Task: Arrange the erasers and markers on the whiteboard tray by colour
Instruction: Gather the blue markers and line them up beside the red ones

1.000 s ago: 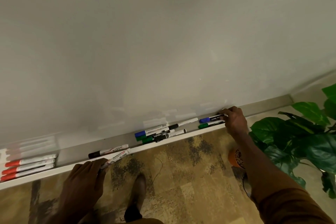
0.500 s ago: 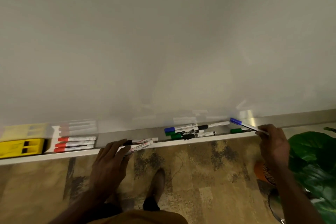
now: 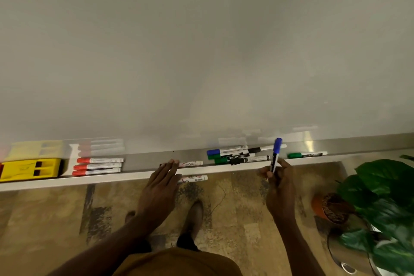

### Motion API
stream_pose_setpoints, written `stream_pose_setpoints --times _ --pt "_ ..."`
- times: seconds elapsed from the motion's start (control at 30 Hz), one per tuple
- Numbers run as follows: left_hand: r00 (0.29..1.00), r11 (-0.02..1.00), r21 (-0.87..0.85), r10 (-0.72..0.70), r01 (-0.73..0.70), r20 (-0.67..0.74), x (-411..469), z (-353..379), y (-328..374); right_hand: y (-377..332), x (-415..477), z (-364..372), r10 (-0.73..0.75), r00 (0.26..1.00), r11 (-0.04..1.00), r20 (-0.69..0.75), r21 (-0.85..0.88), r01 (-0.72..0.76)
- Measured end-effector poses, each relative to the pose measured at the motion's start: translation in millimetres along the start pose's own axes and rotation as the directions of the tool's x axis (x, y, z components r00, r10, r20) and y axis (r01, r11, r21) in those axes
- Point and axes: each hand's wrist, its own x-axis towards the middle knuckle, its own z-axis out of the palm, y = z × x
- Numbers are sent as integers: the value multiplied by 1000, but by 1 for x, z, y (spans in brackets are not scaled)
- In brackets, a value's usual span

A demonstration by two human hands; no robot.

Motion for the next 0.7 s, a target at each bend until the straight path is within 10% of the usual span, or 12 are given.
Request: stream_pose_setpoints --times 0.7 --pt "995 998 57 16 -22 98 31 -5 45 -1 53 13 -350 901 708 258 -557 435"
